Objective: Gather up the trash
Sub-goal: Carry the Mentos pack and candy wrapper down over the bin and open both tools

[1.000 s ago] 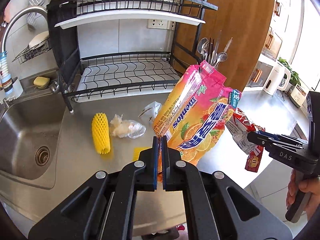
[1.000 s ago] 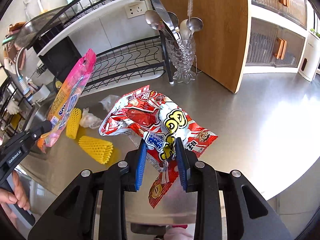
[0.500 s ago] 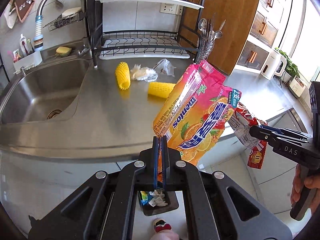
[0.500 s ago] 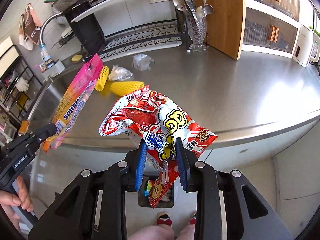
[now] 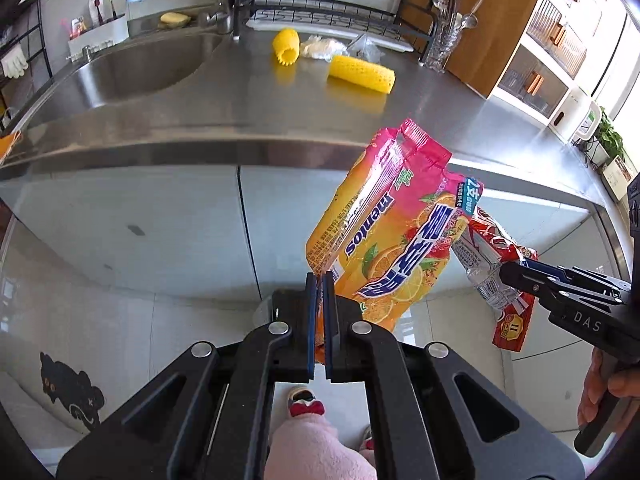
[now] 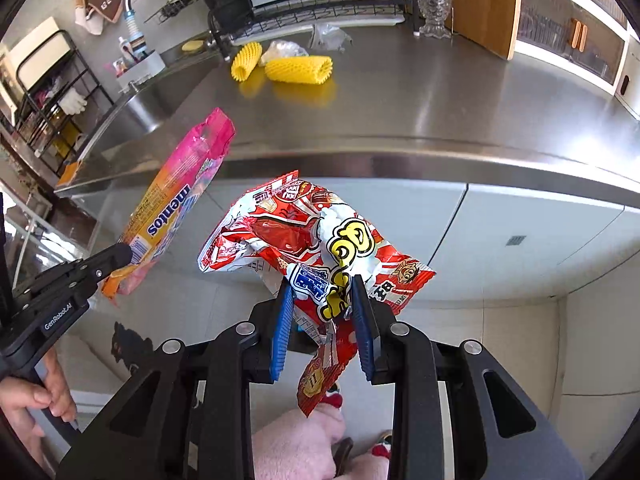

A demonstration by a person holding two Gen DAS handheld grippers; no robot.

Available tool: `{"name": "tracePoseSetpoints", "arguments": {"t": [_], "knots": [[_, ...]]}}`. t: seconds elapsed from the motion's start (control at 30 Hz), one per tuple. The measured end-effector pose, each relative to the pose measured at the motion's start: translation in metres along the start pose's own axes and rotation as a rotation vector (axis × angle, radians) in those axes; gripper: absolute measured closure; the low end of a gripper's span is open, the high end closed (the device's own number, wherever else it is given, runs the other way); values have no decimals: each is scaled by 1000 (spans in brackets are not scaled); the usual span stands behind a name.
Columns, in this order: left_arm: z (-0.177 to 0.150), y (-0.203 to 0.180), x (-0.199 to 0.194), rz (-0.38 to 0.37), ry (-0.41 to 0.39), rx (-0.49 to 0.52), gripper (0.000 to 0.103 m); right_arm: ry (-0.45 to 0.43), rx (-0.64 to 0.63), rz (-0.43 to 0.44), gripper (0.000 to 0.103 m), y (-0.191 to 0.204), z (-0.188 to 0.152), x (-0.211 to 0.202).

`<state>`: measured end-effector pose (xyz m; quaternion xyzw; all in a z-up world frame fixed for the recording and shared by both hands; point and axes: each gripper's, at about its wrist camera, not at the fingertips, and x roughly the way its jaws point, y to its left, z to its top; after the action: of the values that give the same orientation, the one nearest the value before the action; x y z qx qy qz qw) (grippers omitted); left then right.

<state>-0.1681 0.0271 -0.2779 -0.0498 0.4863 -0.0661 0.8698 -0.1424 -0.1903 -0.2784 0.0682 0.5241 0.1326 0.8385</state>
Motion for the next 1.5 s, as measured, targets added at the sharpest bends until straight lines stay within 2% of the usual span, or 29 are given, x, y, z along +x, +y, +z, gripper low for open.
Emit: {"name": "tracePoseSetpoints", "arguments": {"t": [0.2,0.33,0.6,0.87,1.1,1.5], "knots": [[-31,7,36,24,60,-20,102,89,33,-10,73,-4,-32,47],[-43,12,71,13,104,-34,102,132,86,-13,73,-8,-44,85],[-51,24,136,-41,155,1,102,129,160,8,73,-15,-59,139],[-63,43,204,-71,252,-48,102,227,224,-21,73,-18,-73,209],[-67,50,247,-73,314,-21,102,311,213,-53,73,-12,-82,269],[-69,54,296,-67,400,-8,100,377,226,-23,70,-17,-78,317]]}}
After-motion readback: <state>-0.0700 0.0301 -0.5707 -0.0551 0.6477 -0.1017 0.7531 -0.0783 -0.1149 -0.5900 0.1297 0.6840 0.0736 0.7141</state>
